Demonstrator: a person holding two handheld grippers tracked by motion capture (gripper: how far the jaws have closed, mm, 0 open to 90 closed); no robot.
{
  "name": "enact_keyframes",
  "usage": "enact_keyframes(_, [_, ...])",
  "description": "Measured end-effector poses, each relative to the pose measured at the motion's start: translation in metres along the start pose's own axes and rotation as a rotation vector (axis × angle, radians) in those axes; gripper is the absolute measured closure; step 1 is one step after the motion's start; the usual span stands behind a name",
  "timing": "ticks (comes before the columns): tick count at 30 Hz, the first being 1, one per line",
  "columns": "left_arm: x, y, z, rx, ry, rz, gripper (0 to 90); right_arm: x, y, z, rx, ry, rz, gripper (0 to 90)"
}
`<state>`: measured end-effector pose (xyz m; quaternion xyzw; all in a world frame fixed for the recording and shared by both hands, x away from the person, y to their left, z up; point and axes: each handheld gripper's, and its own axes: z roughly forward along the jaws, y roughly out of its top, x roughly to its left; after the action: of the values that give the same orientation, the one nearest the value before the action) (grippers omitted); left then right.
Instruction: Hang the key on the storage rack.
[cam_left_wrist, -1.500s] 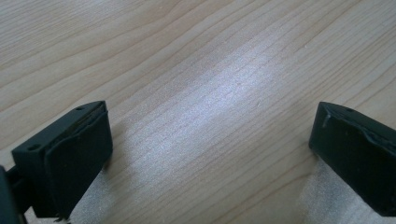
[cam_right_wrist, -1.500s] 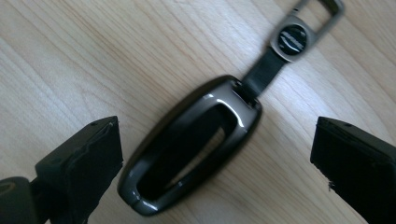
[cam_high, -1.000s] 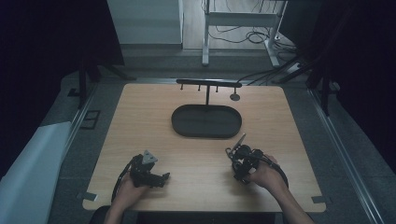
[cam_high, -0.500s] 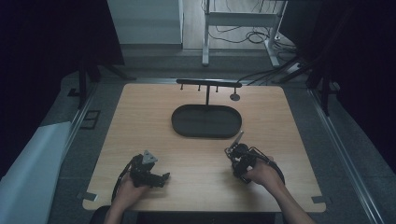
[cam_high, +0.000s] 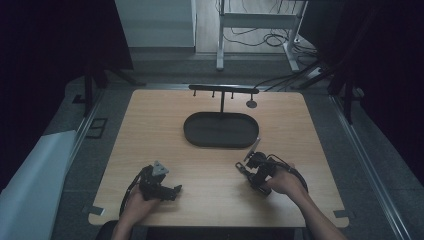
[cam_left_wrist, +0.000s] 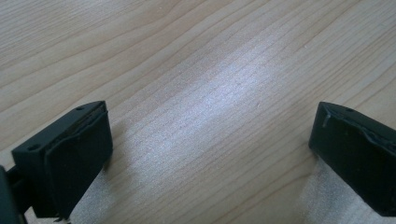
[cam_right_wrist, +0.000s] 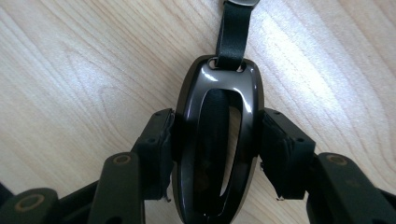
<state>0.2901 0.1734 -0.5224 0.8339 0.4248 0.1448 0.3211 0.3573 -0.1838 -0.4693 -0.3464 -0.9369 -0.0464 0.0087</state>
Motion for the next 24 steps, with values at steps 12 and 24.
enact_keyframes(12, [0.000, 0.000, 0.000, -0.002, -0.001, -0.001, 0.0, -0.008, 0.003, -0.028, -0.021, -0.003, 0.001, 48.4])
enact_keyframes(24, [0.000, 0.000, 0.000, -0.002, -0.001, -0.002, 0.0, -0.019, 0.008, -0.061, -0.063, -0.014, 0.013, 48.5])
